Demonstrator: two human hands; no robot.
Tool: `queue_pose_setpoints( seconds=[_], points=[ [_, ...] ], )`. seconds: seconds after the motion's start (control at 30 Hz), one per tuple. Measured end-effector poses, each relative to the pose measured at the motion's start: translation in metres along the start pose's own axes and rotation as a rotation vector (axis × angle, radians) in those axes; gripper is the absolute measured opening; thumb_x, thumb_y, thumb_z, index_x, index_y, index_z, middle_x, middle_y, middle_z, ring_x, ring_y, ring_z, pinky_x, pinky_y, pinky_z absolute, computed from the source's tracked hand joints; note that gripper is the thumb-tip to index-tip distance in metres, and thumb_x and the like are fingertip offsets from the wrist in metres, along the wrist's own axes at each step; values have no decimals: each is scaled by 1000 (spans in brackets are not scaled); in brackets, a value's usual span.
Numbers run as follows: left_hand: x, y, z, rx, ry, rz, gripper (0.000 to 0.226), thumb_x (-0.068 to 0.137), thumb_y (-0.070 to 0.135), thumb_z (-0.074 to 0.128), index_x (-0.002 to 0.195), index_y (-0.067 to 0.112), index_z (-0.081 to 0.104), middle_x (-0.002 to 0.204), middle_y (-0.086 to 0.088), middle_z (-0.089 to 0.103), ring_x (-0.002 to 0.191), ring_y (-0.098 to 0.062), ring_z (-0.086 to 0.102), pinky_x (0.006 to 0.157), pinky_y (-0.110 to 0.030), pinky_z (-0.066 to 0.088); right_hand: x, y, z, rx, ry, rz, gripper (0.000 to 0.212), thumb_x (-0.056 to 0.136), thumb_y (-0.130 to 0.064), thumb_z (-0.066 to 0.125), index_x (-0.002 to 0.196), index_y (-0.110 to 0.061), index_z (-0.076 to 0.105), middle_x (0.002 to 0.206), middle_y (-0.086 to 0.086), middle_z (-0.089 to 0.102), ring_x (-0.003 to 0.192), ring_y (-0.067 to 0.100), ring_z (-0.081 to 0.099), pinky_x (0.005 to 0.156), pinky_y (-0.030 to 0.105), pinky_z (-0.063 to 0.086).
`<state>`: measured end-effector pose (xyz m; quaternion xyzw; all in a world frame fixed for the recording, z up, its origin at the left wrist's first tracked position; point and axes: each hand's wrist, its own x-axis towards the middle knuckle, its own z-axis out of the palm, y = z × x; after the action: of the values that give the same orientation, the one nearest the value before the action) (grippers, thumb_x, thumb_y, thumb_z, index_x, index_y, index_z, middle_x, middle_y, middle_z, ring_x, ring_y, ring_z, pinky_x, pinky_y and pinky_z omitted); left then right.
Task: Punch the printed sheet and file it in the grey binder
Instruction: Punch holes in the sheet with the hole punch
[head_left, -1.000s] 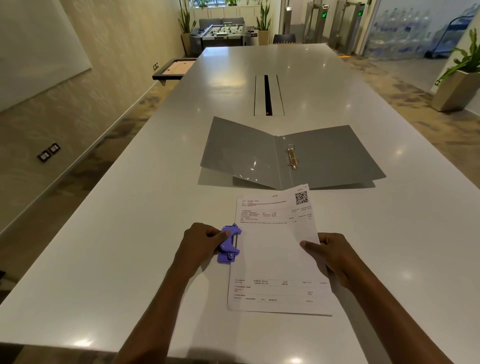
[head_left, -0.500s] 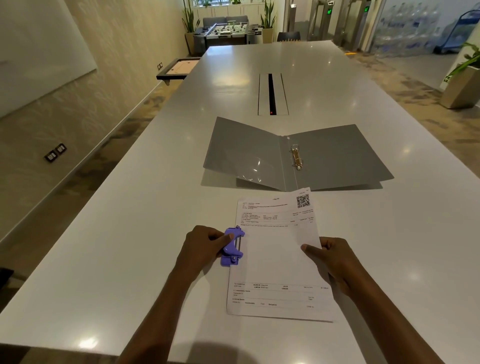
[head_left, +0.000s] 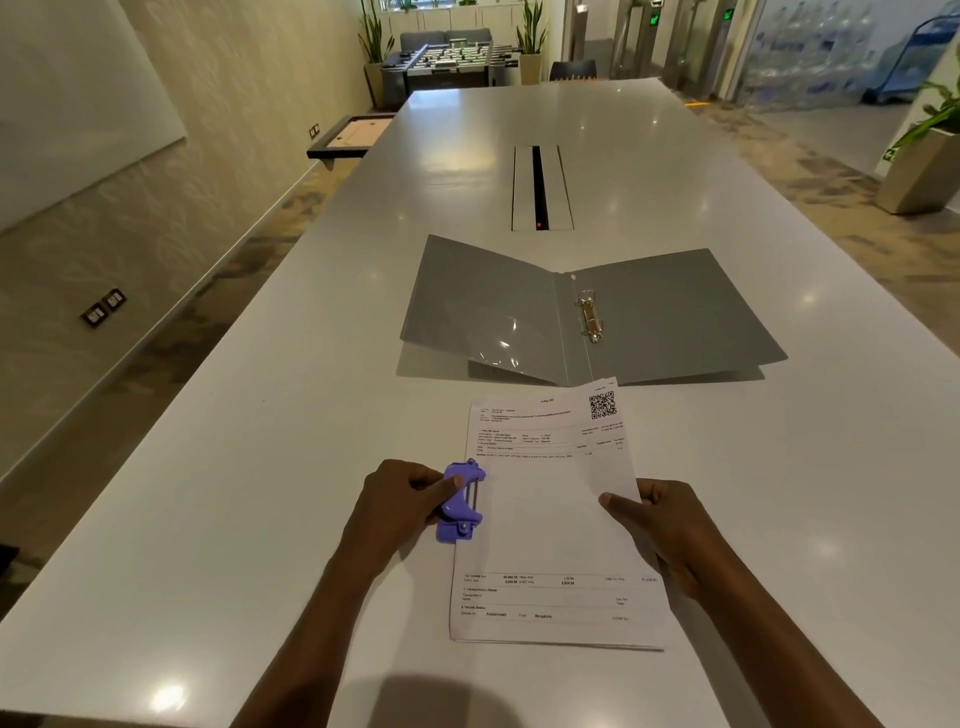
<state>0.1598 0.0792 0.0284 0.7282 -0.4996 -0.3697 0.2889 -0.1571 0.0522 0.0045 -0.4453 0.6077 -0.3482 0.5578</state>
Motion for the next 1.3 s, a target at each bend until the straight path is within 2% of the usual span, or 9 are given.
queue_pose_setpoints(
  seconds=[0.17,0.43,0.53,0.67,0.77,0.97,1.1,1.23,1.3],
  points=[
    [1,1,-1,-7,-20,-8,28,90,42,77,82,15,83,75,-7,80,65,-14,69,69,-28,54,-2,-2,0,14,12,-10,11,91,-8,75,101,-6,80,98,3,82,84,21,80,79,35,62],
    [1,2,-3,-7,-24,-16,29,90,41,78,85,13,83,75,-9,80,65,-16,68,69,-29,54,-1,-7,1,10,10,7,12,91,-9,74,101,-5,80,98,5,82,86,24,80,84,40,63],
    [2,0,-1,-31,-21,-30,25,89,38,79,85,14,83,76,-6,80,67,-16,71,70,-29,55,1,-7,2,13,7,23,10,91,-9,75,98,-6,80,97,5,82,86,23,80,79,36,62],
    [-1,4,1,-15,-2,-40,24,87,40,81,87,16,82,76,-2,79,65,-11,69,67,-25,51,0,-11,1,23,-1,41,12,91,-9,75,102,-7,80,99,4,82,87,22,80,84,38,62],
    [-1,6,4,-5,18,-56,24,83,39,85,91,16,81,80,-2,80,72,-17,73,68,-26,54,0,-11,2,0,6,42,13,91,-10,75,103,-8,80,98,3,82,87,22,80,86,41,62],
    [-1,9,6,-39,42,-102,29,82,36,86,96,11,79,84,-6,80,76,-22,75,70,-27,57,-6,-11,5,-55,37,3,9,92,-13,74,99,-12,81,94,-4,82,79,13,79,67,23,57],
    [1,9,5,-69,28,-132,31,81,31,87,98,7,76,84,-9,79,67,-17,71,62,-24,56,-10,-13,7,-59,40,-6,10,94,-11,71,95,-14,80,87,-7,82,73,10,78,58,16,54],
    [8,12,2,-61,-14,-179,32,82,23,87,98,1,71,79,-8,74,65,-15,71,57,-24,59,-12,-16,8,-53,33,-1,11,94,-11,71,97,-16,81,89,-4,83,78,15,79,69,26,57],
    [17,16,-3,-24,-81,-228,34,81,22,88,99,0,69,79,-10,73,67,-18,71,60,-28,62,-13,-16,8,-51,33,8,11,94,-11,71,96,-15,81,88,-2,83,80,18,80,72,31,59]
  ],
)
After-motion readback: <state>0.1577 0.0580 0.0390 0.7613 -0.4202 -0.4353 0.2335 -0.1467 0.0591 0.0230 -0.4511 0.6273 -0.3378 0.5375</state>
